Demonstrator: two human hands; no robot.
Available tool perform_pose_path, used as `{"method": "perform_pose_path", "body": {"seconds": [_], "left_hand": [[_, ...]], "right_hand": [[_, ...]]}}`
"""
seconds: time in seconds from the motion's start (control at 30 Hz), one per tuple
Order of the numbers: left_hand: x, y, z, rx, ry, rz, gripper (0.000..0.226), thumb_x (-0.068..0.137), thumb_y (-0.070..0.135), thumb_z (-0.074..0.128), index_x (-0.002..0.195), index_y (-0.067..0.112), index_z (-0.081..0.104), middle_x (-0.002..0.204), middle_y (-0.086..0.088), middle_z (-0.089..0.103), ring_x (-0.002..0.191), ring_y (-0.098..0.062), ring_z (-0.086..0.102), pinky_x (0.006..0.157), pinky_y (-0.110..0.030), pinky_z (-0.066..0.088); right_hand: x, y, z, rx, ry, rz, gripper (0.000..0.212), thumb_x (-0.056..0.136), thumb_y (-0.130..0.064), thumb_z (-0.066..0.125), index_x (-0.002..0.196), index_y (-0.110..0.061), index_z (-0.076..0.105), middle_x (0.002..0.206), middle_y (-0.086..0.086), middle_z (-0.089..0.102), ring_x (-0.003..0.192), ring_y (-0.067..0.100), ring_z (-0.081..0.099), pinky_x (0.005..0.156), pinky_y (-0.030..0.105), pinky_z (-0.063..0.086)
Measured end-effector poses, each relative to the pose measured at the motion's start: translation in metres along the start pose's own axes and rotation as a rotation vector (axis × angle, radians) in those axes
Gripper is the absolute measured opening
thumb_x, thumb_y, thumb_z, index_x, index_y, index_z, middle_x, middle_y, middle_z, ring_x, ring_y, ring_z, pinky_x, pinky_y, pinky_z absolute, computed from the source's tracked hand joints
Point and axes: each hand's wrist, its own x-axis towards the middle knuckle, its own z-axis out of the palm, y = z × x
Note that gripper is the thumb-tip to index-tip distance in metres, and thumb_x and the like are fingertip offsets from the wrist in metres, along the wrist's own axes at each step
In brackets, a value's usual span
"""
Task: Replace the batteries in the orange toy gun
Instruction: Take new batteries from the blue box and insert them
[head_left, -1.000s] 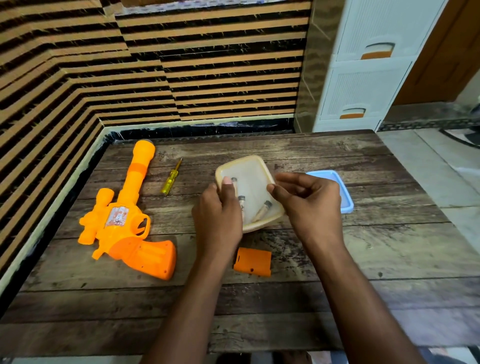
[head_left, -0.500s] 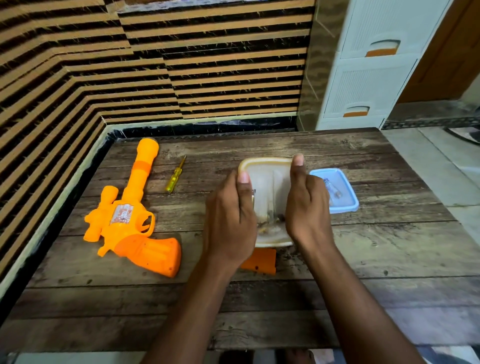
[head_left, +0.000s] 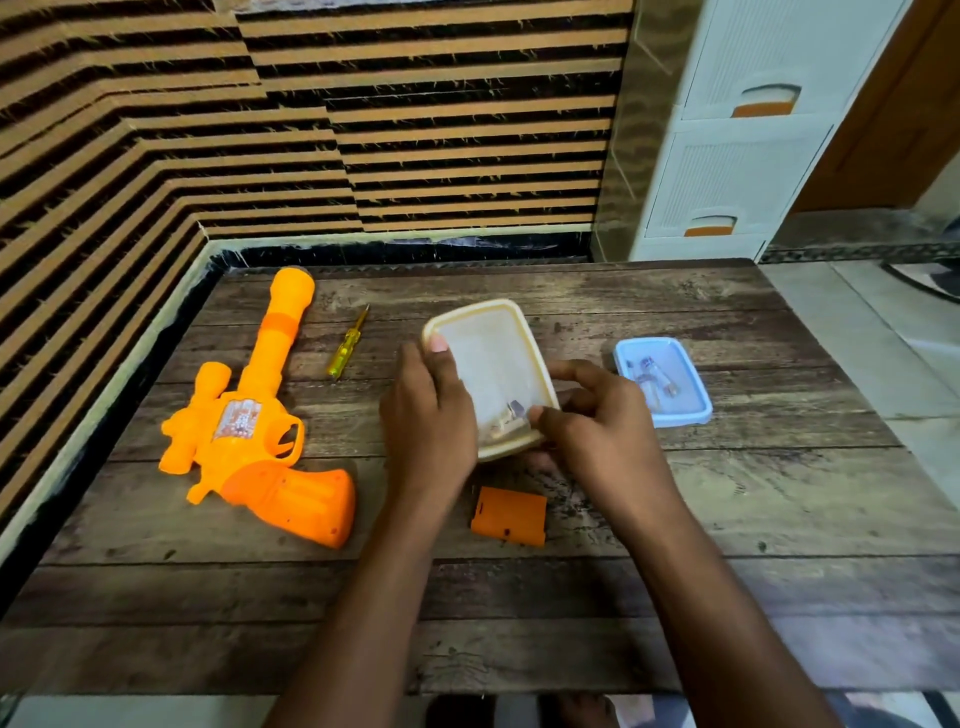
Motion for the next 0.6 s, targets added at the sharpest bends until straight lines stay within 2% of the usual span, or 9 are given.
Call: {"method": "perform_pose_path", "body": {"seconds": [0.07, 0.13, 0.2, 0.27, 0.37, 0.47, 0.53, 0.6], "left_hand": [[0.001, -0.001, 0.0, -0.19, -0.054, -0.104, 0.042, 0.108, 0.041, 0.043, 0.145, 0.022, 0.039, 0.106, 0.008, 0.064, 0.091, -0.004, 0.065, 0.072, -0.027, 0.056], [-0.001, -0.002, 0.001, -0.313, -0.116, -0.154, 0.053, 0.106, 0.033, 0.054, 0.151, 0.027, 0.027, 0.108, 0.013, 0.064, 0.094, 0.003, 0.064, 0.065, -0.011, 0.051], [0.0, -0.005, 0.003, -0.354, -0.162, -0.139, 0.056, 0.1, 0.024, 0.065, 0.148, 0.027, 0.035, 0.116, 0.007, 0.067, 0.101, -0.001, 0.067, 0.069, -0.01, 0.052], [0.001, -0.009, 0.005, -0.354, -0.212, -0.108, 0.049, 0.094, 0.015, 0.072, 0.138, 0.024, 0.052, 0.123, 0.004, 0.069, 0.105, -0.002, 0.068, 0.076, -0.015, 0.056], [0.0, -0.014, 0.01, -0.299, -0.248, -0.039, 0.039, 0.09, 0.002, 0.075, 0.125, 0.018, 0.066, 0.119, 0.005, 0.071, 0.103, 0.005, 0.068, 0.079, -0.01, 0.054], [-0.001, -0.018, 0.015, -0.267, -0.244, 0.002, 0.041, 0.091, -0.001, 0.073, 0.127, 0.017, 0.068, 0.114, 0.011, 0.071, 0.103, 0.01, 0.067, 0.082, -0.009, 0.052], [-0.001, -0.021, 0.019, -0.206, -0.229, 0.041, 0.044, 0.092, 0.003, 0.073, 0.134, 0.015, 0.066, 0.12, 0.009, 0.072, 0.111, 0.003, 0.067, 0.089, -0.012, 0.053], [-0.002, -0.022, 0.023, -0.15, -0.212, 0.093, 0.049, 0.093, 0.006, 0.073, 0.14, 0.016, 0.063, 0.127, 0.007, 0.07, 0.115, 0.0, 0.067, 0.091, -0.014, 0.053]], "right_hand": [[0.002, 0.0, 0.002, 0.037, 0.075, -0.011, 0.023, 0.088, -0.007, 0.074, 0.107, -0.02, 0.071, 0.09, 0.011, 0.08, 0.077, 0.026, 0.08, 0.068, 0.05, 0.067], [0.01, 0.004, 0.002, 0.012, 0.172, -0.009, 0.017, 0.086, -0.015, 0.076, 0.103, -0.02, 0.072, 0.085, 0.007, 0.081, 0.074, 0.025, 0.08, 0.071, 0.053, 0.067], [0.016, 0.006, 0.004, -0.004, 0.243, 0.002, 0.016, 0.09, -0.014, 0.076, 0.105, -0.019, 0.074, 0.083, 0.003, 0.081, 0.071, 0.021, 0.08, 0.071, 0.051, 0.067], [0.022, 0.008, 0.006, -0.025, 0.286, 0.016, 0.019, 0.091, -0.013, 0.077, 0.11, -0.016, 0.074, 0.083, 0.001, 0.08, 0.068, 0.016, 0.08, 0.071, 0.049, 0.067], [0.03, 0.01, 0.009, -0.048, 0.355, 0.033, 0.031, 0.089, -0.017, 0.079, 0.119, -0.018, 0.071, 0.083, -0.002, 0.079, 0.07, 0.015, 0.079, 0.073, 0.044, 0.067], [0.038, 0.013, 0.011, -0.069, 0.395, 0.035, 0.043, 0.082, -0.025, 0.08, 0.124, -0.025, 0.072, 0.083, -0.005, 0.078, 0.096, 0.028, 0.076, 0.078, 0.044, 0.066], [0.043, 0.016, 0.012, -0.036, 0.39, 0.047, 0.045, 0.085, -0.02, 0.08, 0.128, -0.023, 0.071, 0.092, -0.001, 0.079, 0.098, 0.029, 0.076, 0.077, 0.043, 0.067], [0.045, 0.017, 0.011, -0.052, 0.374, 0.028, 0.05, 0.084, -0.024, 0.077, 0.133, -0.02, 0.069, 0.102, 0.002, 0.079, 0.096, 0.025, 0.077, 0.082, 0.045, 0.066]]}}
